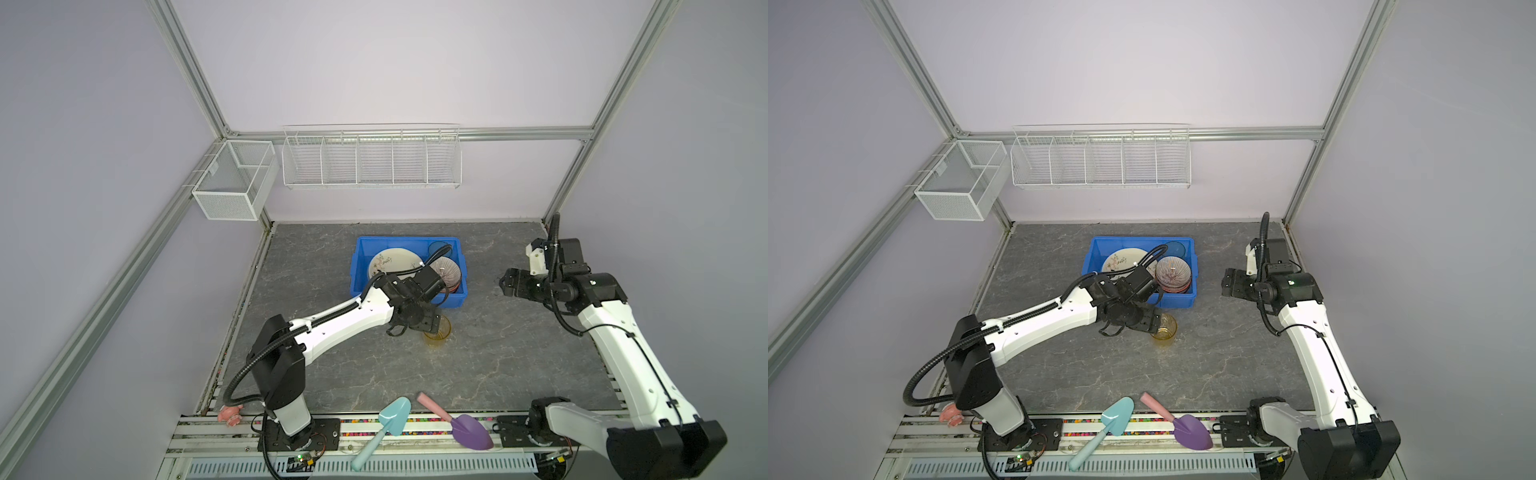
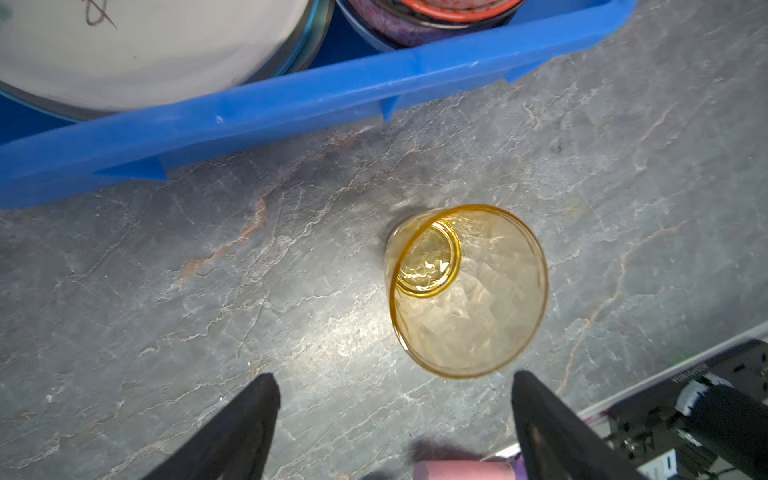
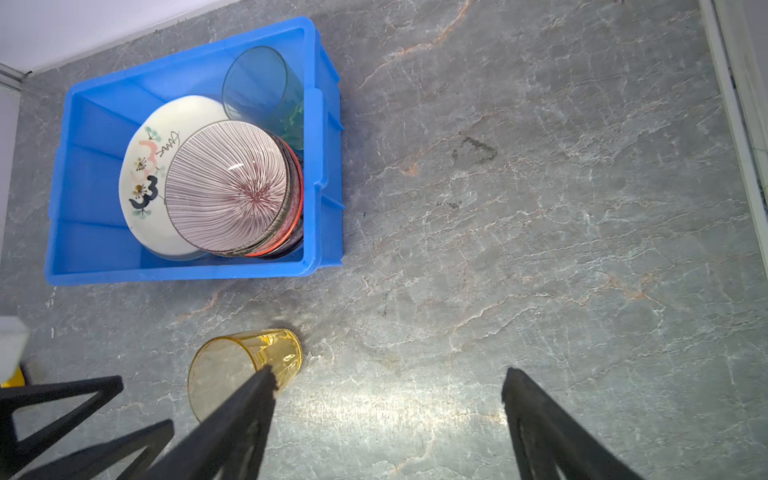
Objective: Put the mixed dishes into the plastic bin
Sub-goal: 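Reach the left gripper to the yellow glass cup while the right draws back, then grip the yellow glass cup rim with the left gripper and lift it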
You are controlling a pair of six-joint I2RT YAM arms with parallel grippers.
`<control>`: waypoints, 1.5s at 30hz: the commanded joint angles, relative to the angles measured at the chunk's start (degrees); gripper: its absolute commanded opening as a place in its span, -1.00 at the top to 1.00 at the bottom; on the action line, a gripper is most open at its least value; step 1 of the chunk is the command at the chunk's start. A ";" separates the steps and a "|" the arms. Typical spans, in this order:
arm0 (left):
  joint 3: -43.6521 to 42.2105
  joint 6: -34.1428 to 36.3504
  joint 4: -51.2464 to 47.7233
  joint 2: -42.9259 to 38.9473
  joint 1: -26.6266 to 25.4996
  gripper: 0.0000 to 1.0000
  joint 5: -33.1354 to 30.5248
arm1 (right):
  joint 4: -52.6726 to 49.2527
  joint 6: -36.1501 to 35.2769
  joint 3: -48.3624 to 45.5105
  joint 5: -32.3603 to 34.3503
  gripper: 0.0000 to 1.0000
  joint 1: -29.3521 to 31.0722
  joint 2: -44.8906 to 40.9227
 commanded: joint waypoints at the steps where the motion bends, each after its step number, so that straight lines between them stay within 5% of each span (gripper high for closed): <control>1: 0.55 -1.53 1.13 2.31 0.04 -0.64 -1.96 | -0.74 -2.05 -1.28 -3.09 -0.77 -1.30 -0.92; 38: -1.78 -3.22 2.42 5.17 -0.28 0.64 -1.75 | 2.74 -3.44 -6.36 -8.41 -0.77 -6.44 0.54; 45: -2.07 -3.21 2.65 5.00 -0.31 0.69 -1.59 | 3.20 -3.23 -6.12 -9.11 -0.76 -6.56 1.56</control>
